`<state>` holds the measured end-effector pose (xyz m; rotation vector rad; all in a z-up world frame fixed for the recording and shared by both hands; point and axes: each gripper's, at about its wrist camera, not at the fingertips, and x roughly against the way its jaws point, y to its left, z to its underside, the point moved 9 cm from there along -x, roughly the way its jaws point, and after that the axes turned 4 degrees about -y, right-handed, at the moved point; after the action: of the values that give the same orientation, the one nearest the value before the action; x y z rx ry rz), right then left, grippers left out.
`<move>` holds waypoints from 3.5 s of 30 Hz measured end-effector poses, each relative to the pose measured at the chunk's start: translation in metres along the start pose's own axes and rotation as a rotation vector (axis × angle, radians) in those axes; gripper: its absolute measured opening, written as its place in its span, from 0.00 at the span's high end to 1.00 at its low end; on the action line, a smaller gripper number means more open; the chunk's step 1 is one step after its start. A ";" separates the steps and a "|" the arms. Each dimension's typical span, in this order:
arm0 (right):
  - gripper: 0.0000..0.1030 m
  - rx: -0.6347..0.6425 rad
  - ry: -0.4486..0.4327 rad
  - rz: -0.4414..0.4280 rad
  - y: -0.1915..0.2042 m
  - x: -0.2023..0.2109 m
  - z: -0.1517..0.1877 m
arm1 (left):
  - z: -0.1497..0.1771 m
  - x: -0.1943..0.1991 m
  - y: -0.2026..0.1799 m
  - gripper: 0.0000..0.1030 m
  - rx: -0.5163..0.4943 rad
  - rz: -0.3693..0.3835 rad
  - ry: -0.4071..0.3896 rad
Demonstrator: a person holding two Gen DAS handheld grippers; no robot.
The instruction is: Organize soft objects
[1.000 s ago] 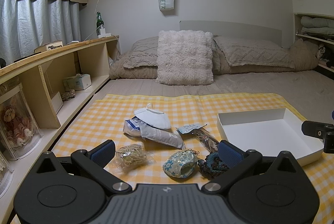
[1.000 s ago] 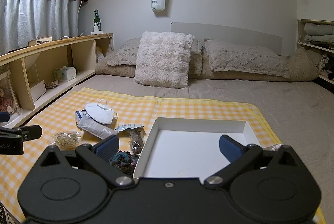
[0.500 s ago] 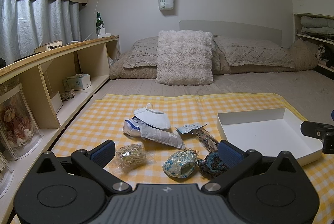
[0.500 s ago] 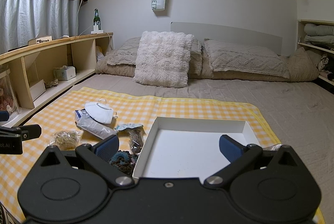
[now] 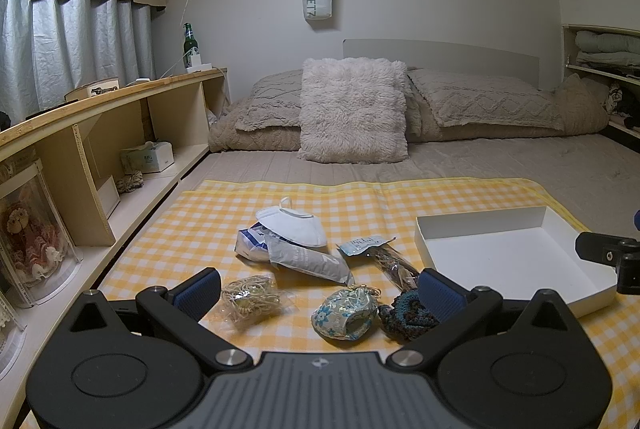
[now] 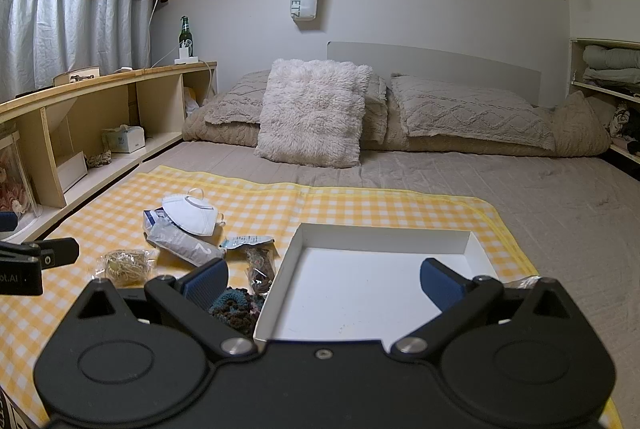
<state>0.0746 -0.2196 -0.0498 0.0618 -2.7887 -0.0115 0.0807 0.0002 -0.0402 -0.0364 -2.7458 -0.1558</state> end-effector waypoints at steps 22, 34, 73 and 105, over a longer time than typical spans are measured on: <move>0.00 0.003 0.002 0.000 0.000 -0.001 -0.001 | 0.000 0.000 0.000 0.00 -0.001 0.000 0.001; 0.00 -0.006 0.005 0.002 0.000 -0.003 -0.002 | -0.010 0.002 -0.001 0.00 0.020 0.011 -0.023; 0.00 0.273 0.124 -0.326 0.057 -0.129 -0.033 | -0.027 -0.159 -0.002 0.00 -0.065 0.124 0.192; 0.47 0.572 0.549 -0.560 0.121 -0.197 0.107 | 0.091 -0.259 -0.024 0.00 -0.059 0.243 0.647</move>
<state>0.2178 -0.0900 -0.2160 0.8410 -2.0662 0.5687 0.2843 -0.0145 -0.2256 -0.2832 -2.0711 -0.1490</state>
